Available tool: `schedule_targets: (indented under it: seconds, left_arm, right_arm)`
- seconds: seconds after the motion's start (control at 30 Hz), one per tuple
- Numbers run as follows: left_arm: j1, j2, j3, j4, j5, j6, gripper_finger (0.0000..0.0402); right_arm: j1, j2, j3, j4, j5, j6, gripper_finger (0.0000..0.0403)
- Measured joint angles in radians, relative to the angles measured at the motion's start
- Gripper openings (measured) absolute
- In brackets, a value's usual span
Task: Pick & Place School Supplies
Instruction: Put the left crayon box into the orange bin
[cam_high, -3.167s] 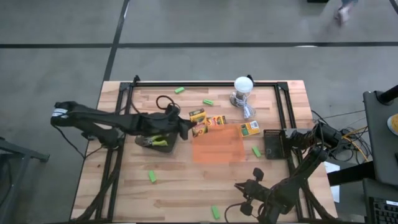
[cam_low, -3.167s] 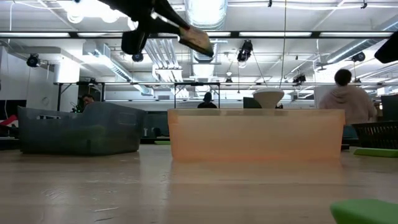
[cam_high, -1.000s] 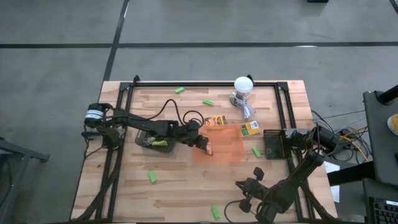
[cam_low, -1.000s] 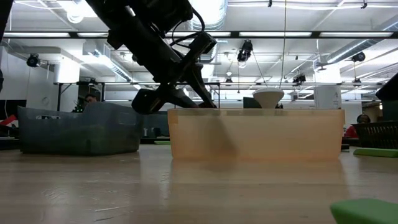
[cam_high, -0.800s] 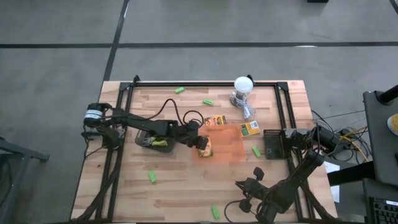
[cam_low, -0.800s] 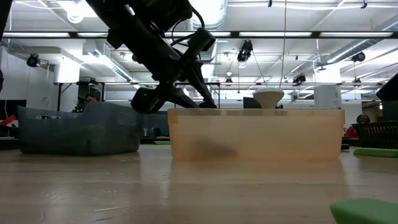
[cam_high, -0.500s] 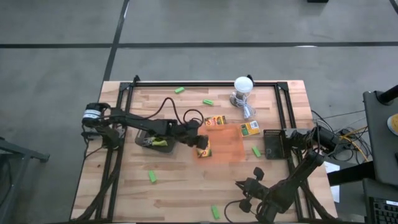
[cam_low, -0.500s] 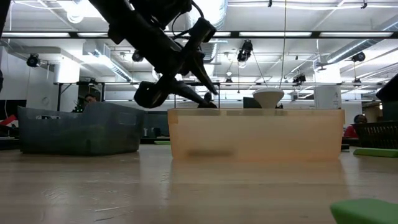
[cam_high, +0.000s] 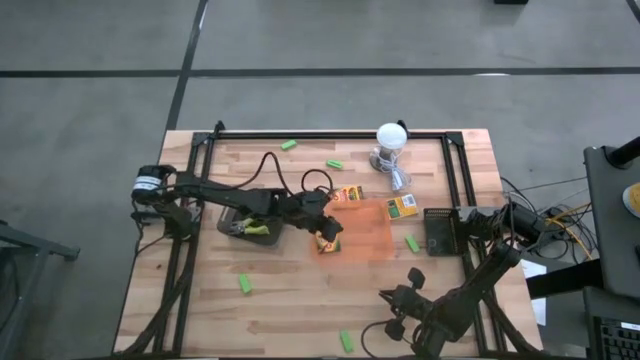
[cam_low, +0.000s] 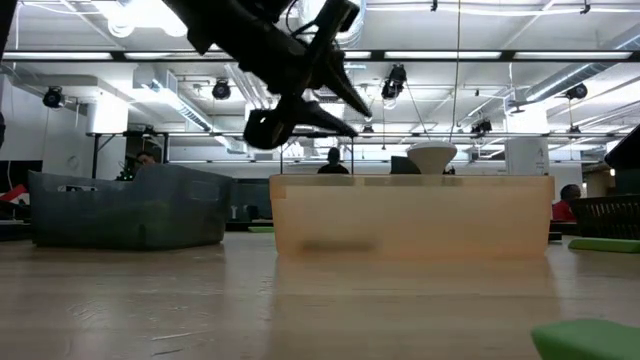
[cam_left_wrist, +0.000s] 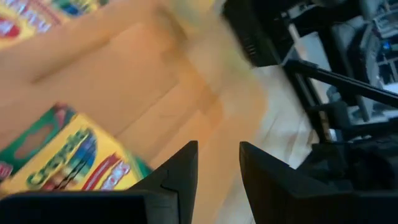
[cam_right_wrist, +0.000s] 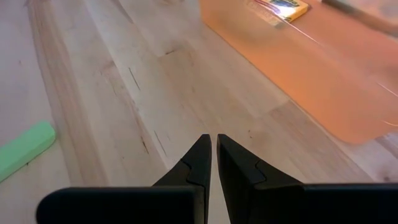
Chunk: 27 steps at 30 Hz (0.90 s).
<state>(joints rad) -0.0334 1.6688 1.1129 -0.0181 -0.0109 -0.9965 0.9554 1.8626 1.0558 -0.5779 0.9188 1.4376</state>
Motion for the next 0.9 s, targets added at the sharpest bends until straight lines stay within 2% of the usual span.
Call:
schedule_targets:
  seconds: [0.47,0.63,0.9]
  left_arm:
    - [-0.026,-0.008,0.194,0.002,-0.049,0.455,0.0116]
    - [-0.036,-0.06,0.21,0.0,-0.119,0.607,0.0112]
    - [-0.035,-0.169,0.208,-0.085,-0.12,0.792,0.0112]
  right_arm:
    - [0.0,0.0,-0.01,0.008,-0.001,0.003,0.0027]
    - [0.0,-0.003,0.003,0.009,-0.001,0.003,0.0027]
    - [-0.005,-0.051,0.027,0.009,-0.001,0.003,0.0027]
